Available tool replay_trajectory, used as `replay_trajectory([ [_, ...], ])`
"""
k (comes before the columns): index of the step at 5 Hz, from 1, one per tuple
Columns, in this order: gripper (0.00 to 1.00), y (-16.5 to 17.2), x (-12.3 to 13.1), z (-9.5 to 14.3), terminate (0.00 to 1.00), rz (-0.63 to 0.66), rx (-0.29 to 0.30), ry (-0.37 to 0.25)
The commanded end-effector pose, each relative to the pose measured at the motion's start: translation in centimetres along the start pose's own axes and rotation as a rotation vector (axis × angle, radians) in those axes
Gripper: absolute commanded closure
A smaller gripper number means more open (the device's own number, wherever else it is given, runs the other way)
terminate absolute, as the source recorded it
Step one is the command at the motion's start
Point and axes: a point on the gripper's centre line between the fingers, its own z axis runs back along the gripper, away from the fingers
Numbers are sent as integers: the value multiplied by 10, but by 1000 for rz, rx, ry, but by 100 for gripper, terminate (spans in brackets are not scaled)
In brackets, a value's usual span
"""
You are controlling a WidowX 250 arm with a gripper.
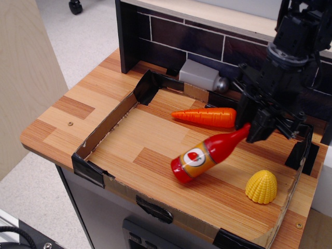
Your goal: Topple hot sauce bottle
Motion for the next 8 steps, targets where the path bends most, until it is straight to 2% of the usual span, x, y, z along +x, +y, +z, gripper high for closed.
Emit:
replay_trajectory([
  [1, 100, 7, 13, -7, 0, -24, -24, -155],
  [2, 100, 5, 13, -20, 0, -48, -46, -199],
  [3, 100, 6, 19, -33, 0, -32, -27, -223],
  [4, 0, 12, 24, -35, 0, 9, -22, -228],
  [6, 0, 8, 20, -30, 0, 13, -20, -232],
  [7, 0, 11, 20, -12, 0, 29, -33, -272],
  [8, 0, 9, 16, 21, 0, 2, -58, -343],
])
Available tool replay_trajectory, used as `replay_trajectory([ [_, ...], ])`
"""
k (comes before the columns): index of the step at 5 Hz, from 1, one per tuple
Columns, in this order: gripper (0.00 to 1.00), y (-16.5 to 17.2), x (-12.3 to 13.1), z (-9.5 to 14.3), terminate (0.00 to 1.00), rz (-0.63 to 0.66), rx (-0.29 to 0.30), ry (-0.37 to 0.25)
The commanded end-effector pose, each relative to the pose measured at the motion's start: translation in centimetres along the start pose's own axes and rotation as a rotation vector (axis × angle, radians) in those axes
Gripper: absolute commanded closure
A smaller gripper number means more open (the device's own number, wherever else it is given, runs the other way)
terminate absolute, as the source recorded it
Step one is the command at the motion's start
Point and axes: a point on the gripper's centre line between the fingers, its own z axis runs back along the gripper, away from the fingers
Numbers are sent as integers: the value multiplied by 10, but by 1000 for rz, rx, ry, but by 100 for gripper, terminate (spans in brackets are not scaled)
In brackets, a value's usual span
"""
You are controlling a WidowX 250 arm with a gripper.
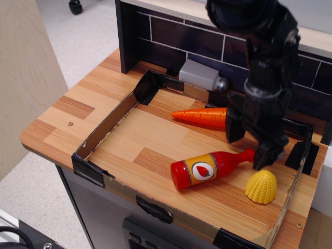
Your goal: Topple hot sauce bottle
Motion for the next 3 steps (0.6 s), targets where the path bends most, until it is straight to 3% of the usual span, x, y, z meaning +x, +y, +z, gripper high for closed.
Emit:
replay_trajectory([
  [1, 0, 1, 11, 88, 0, -9, -1, -208],
  [2, 0, 1, 11, 88, 0, -9, -1, -208],
  [3, 0, 1, 11, 88, 100, -9, -1, -208],
])
